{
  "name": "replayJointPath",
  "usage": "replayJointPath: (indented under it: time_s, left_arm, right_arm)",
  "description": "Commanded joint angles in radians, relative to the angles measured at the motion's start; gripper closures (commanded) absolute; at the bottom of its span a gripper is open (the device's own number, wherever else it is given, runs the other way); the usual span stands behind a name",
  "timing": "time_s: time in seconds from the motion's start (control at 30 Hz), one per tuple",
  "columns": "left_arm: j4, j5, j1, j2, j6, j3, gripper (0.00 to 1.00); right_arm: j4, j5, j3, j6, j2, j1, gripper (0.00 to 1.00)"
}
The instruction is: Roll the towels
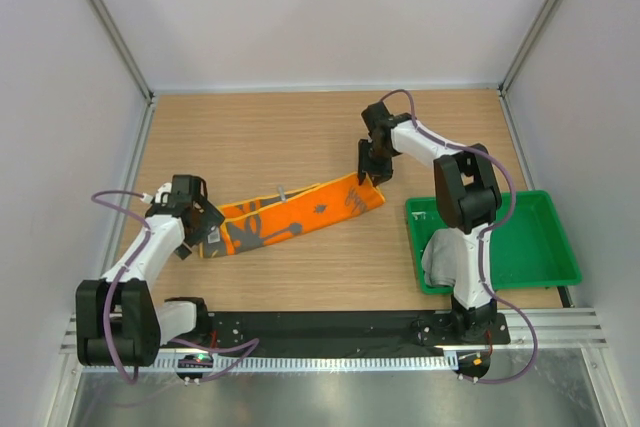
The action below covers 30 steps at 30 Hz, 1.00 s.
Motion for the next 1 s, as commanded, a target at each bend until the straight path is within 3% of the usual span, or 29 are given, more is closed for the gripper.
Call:
replayJointPath:
  time_s: [0.0,0.2,0.4,0.67,0.97]
  left_arm:
    - [0.053,-0.034,0.005,0.003,-0.024,-0.019,0.05]
    - [0.09,-0.034,0.005,-0.003,-0.029,-0.048,0.06]
    - [0.09,-0.038,0.005,-0.001,-0.03,-0.052,0.07]
    - [0.092,-0.034,0.005,0.0,-0.032,-0.051,0.09]
    - [0.092,-0.038,0.005,-0.01,-0.033,-0.051,0.11]
  right_arm:
    - [0.007,0.027,0.044,-0.018,-0.002,-0.004,0.51]
    - [-0.007,0.038,0.105,-0.022,0.01,-0.012,0.48]
    - [-0.007,0.018,0.101,-0.018,0.039,-0.01,0.55]
    - [-0.004,0.027,0.092,-0.021,0.056,-0.01,0.55]
    - [0.002,0.012,0.075,-0.021,0.054,-0.012,0.85]
